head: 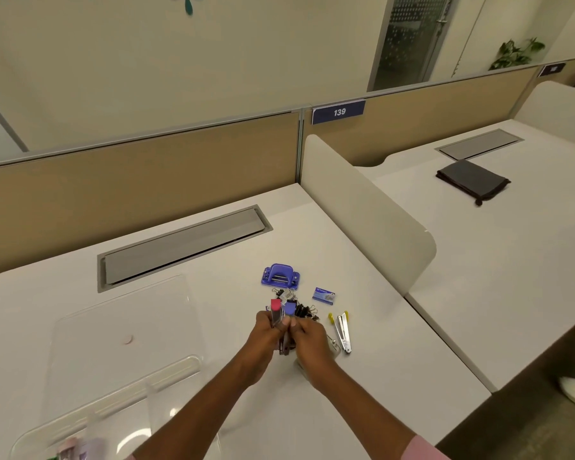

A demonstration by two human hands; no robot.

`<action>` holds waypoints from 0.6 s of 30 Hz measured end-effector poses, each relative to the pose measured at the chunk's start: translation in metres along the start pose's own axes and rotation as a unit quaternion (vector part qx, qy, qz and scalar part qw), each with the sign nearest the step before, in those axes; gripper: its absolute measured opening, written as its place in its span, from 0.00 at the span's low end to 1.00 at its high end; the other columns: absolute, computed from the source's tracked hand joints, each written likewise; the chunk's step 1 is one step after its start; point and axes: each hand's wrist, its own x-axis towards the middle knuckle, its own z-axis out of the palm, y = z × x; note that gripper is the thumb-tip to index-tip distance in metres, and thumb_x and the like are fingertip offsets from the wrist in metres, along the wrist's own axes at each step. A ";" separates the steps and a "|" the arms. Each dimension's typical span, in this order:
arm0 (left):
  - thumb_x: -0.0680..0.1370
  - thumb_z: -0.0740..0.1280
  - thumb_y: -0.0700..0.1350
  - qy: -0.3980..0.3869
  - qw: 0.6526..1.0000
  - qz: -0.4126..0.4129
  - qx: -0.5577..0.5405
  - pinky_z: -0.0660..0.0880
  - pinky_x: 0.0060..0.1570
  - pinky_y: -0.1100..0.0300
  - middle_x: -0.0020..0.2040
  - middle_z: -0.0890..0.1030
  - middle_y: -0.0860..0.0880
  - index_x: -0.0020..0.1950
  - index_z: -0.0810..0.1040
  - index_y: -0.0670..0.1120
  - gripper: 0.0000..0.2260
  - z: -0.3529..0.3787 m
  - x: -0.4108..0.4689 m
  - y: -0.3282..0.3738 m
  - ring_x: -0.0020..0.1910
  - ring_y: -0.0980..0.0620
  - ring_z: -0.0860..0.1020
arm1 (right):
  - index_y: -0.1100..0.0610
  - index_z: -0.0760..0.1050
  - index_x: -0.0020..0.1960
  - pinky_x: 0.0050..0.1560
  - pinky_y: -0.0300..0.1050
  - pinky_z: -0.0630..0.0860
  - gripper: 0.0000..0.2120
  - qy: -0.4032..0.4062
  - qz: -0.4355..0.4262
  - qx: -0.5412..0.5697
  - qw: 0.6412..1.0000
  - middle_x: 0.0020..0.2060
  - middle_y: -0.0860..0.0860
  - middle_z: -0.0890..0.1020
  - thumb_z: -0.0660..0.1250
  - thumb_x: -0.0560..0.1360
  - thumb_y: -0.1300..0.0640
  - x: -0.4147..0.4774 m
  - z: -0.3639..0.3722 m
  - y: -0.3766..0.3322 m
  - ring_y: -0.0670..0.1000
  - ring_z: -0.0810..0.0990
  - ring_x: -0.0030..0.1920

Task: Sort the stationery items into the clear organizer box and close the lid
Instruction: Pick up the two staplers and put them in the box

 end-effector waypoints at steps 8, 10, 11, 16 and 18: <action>0.78 0.65 0.47 0.017 0.999 -0.030 -0.020 0.76 0.56 0.40 0.57 0.80 0.36 0.64 0.68 0.40 0.18 0.001 0.004 -0.004 0.55 0.38 0.80 | 0.59 0.79 0.51 0.51 0.54 0.80 0.16 -0.029 0.060 0.016 0.998 0.45 0.56 0.84 0.58 0.80 0.49 0.007 -0.017 0.002 0.55 0.83 0.45; 0.77 0.65 0.49 0.012 0.999 -0.042 -0.022 0.76 0.54 0.43 0.56 0.80 0.35 0.65 0.70 0.40 0.20 0.002 0.007 -0.010 0.54 0.35 0.80 | 0.61 0.78 0.46 0.46 0.53 0.78 0.14 0.007 0.058 0.006 0.998 0.39 0.54 0.81 0.62 0.79 0.50 0.011 -0.024 0.001 0.52 0.79 0.40; 0.77 0.64 0.48 0.013 0.999 -0.045 -0.023 0.77 0.52 0.46 0.56 0.80 0.35 0.64 0.70 0.39 0.19 0.003 0.007 -0.010 0.52 0.36 0.80 | 0.60 0.78 0.44 0.44 0.52 0.78 0.12 0.034 0.057 0.001 0.998 0.38 0.53 0.80 0.64 0.78 0.51 0.013 -0.030 0.002 0.52 0.78 0.39; 0.81 0.60 0.41 0.020 0.997 -0.050 -0.051 0.77 0.47 0.52 0.55 0.77 0.38 0.63 0.68 0.40 0.11 0.008 -0.001 -0.004 0.47 0.45 0.79 | 0.61 0.77 0.51 0.49 0.47 0.73 0.11 0.172 0.049 -0.146 0.973 0.48 0.56 0.79 0.70 0.74 0.55 0.024 -0.056 0.025 0.56 0.79 0.49; 0.81 0.60 0.40 0.021 0.997 -0.048 -0.058 0.76 0.45 0.53 0.54 0.77 0.40 0.62 0.67 0.41 0.10 0.008 -0.003 -0.005 0.47 0.45 0.79 | 0.63 0.76 0.55 0.53 0.50 0.74 0.16 0.192 0.060 -0.209 0.957 0.51 0.58 0.77 0.71 0.73 0.53 0.026 -0.063 0.036 0.59 0.77 0.53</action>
